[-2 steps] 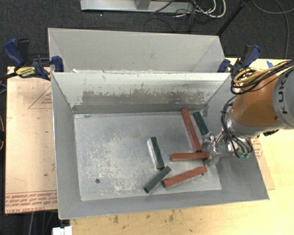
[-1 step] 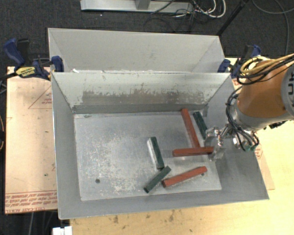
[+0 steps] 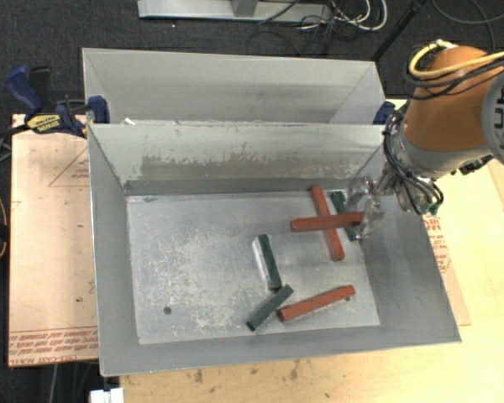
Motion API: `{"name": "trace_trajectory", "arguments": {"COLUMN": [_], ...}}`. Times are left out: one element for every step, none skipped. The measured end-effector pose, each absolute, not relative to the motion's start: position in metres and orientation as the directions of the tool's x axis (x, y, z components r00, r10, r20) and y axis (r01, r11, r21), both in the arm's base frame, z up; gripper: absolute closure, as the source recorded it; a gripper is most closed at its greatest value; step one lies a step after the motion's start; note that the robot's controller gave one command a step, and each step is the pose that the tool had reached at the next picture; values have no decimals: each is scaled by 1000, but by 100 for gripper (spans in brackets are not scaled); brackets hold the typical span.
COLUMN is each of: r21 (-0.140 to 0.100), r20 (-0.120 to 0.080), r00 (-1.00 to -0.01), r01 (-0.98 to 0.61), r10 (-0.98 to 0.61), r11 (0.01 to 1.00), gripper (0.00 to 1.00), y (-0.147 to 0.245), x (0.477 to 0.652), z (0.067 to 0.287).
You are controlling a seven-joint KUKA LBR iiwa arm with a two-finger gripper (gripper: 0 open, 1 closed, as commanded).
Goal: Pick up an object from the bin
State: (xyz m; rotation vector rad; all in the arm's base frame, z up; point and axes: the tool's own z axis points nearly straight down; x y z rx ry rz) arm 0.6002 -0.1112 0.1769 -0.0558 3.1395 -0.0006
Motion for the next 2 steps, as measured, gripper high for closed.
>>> {"name": "trace_trajectory", "arguments": {"r21": [0,1], "r20": [-9,0], "r00": [-998,-974], "r01": [-64,-227], "r10": [-64,-227], "r11": [998,974], "gripper": [100,100], "y": [-113,-125], "x": [608,613], "z": [200,237]}}
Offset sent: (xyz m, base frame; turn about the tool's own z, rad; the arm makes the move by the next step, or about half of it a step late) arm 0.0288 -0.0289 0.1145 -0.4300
